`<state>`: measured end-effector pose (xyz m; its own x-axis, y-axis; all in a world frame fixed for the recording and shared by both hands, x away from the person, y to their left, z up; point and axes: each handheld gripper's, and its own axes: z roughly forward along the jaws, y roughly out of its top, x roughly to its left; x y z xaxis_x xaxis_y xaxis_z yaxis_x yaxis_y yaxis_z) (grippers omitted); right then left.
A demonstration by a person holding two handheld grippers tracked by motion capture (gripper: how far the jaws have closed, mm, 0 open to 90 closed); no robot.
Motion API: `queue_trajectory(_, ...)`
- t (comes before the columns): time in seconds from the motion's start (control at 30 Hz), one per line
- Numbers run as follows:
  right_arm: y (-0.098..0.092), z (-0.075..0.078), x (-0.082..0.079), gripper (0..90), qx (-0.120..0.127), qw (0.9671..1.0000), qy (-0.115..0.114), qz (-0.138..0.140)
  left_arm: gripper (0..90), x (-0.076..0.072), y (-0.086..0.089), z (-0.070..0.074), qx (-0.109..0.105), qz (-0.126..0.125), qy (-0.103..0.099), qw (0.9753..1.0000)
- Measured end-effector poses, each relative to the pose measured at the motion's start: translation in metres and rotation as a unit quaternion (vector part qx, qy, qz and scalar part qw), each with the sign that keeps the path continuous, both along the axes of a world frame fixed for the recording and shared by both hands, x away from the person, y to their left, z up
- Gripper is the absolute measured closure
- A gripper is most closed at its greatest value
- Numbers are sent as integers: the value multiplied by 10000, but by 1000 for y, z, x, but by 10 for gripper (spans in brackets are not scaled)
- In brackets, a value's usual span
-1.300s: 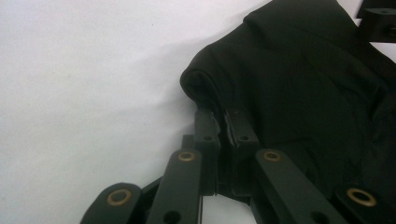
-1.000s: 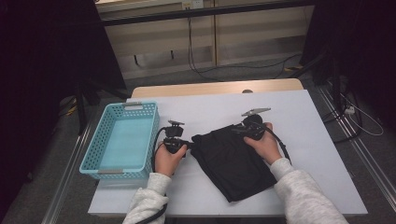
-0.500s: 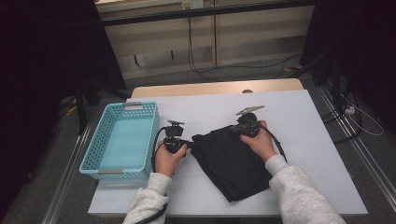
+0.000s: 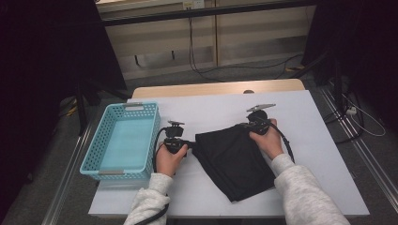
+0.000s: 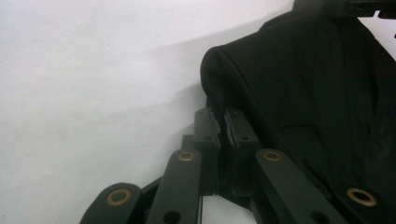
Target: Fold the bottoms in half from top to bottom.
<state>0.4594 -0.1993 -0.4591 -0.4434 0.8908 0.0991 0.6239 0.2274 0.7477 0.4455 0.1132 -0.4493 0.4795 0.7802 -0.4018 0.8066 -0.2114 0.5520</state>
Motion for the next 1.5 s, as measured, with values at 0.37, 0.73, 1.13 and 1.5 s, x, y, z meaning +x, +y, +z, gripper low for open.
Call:
queue_trajectory(0.37,-6,1,-5,759,-156,9998,-93,-107,663,0,6,3,73,132,-115,9998)
queue_trajectory(0.73,-16,19,-51,570,-257,9986,-429,191,302,-2,1,7,199,280,-192,9992)
queue_trajectory(1.13,-15,7,-79,899,-53,9981,-34,608,256,-3,-5,5,227,158,-177,9995)
queue_trajectory(1.5,-21,6,-92,598,-231,9983,-360,401,189,-3,-8,1,264,161,-158,9994)
